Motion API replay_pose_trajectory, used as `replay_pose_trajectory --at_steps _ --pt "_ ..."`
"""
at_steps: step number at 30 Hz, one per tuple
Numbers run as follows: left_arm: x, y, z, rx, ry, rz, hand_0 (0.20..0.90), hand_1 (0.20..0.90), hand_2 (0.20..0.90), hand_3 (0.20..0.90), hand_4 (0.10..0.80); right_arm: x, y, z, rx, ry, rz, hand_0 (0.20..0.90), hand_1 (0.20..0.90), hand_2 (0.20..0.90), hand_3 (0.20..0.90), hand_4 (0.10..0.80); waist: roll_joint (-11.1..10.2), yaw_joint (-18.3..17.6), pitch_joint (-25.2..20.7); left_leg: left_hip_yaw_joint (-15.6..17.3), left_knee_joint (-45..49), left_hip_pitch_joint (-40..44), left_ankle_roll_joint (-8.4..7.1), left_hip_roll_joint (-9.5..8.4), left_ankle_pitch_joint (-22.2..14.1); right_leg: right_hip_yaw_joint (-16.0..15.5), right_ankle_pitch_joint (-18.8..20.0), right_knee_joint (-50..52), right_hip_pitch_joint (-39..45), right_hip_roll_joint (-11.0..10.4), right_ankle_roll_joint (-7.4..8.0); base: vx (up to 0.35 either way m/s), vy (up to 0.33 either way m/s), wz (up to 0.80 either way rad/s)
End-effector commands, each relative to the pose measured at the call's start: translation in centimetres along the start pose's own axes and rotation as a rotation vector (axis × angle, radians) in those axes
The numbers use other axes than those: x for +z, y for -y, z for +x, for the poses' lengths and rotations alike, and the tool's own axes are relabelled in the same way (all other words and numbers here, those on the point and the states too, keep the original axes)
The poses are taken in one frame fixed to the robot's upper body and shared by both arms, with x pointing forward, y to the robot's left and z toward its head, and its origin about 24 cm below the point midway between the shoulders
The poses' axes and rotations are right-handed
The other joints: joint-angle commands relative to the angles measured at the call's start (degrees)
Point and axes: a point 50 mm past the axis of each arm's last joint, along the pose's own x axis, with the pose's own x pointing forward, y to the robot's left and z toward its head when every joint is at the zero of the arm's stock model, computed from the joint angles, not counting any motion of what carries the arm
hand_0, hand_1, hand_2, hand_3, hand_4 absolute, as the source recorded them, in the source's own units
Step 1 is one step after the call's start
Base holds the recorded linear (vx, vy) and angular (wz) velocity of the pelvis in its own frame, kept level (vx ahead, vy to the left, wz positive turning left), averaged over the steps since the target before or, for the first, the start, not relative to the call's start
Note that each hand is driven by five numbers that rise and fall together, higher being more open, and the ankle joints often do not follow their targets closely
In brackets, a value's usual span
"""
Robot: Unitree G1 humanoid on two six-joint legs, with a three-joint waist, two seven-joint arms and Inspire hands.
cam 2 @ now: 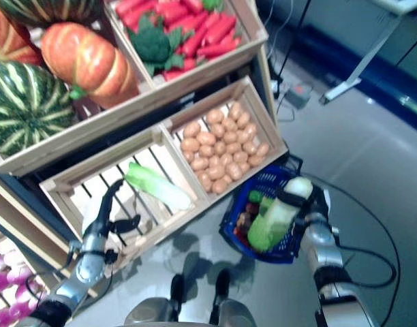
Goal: Put vegetables into the basket
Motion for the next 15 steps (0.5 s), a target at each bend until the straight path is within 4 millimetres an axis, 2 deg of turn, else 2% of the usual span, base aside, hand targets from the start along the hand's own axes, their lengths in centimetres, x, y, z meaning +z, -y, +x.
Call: replay_pose_trajectory --at_steps 1,4,8,12,15 --pt "5.8 -2.1 3.3 0.163 0.281 -0.135 0.9 0.9 0.9 0.9 0.8 9.0 1.0 1.3 -0.086 0.321 -0.002 0.3 0.3 0.3 0.3 0.4 1.04 -0.54 1.57 -0.61 17.14 -10.43 -1.61 -0.11 -7.42 -0.97 -12.8 19.29 -3.97 -2.19 -2.73 -0.182 0.008 0.04" --pt "7.2 -2.6 3.8 0.205 0.34 -0.149 0.9 0.9 0.9 0.9 0.8 10.8 1.3 1.7 -0.119 0.338 -0.041 0.3 0.3 0.3 0.3 0.4 1.93 -0.69 3.79 -0.87 25.79 -17.42 -0.51 -0.52 -10.54 -1.19 -16.52 30.29 -12.03 -3.34 -3.98 -0.11 0.002 -0.01" --pt "8.2 -3.5 3.8 0.24 0.393 -0.172 0.9 0.9 0.9 0.9 0.8 12.4 2.2 2.0 -0.185 0.342 -0.108 0.3 0.3 0.3 0.3 0.4 2.54 -0.59 5.37 -0.46 34.17 -24.75 0.31 -1.58 -13.6 -1.34 -20.02 42.02 -20.74 -5.28 -4.51 -0.061 -0.02 0.07" --pt "9.0 -3.9 3.8 0.248 0.442 -0.19 0.9 0.9 0.9 0.9 0.8 12.9 3.1 2.3 -0.231 0.315 -0.107 0.3 0.3 0.3 0.3 0.4 2.91 -0.47 6.46 -0.34 39.87 -29.54 1.08 -2.22 -15.72 -1.05 -22.47 49.64 -26.47 -6.82 -5.08 -0.021 -0.065 0.1" --pt "9.8 -4.0 4.0 0.235 0.478 -0.18 0.9 0.9 0.9 0.9 0.8 13.4 3.8 2.4 -0.275 0.293 -0.102 0.3 0.3 0.3 0.3 0.4 3.27 -0.38 7.3 -0.31 42.79 -32.15 1.37 -2.39 -16.69 -1.12 -23.47 53.15 -29.39 -7.22 -5.4 -0.022 -0.09 0.07"
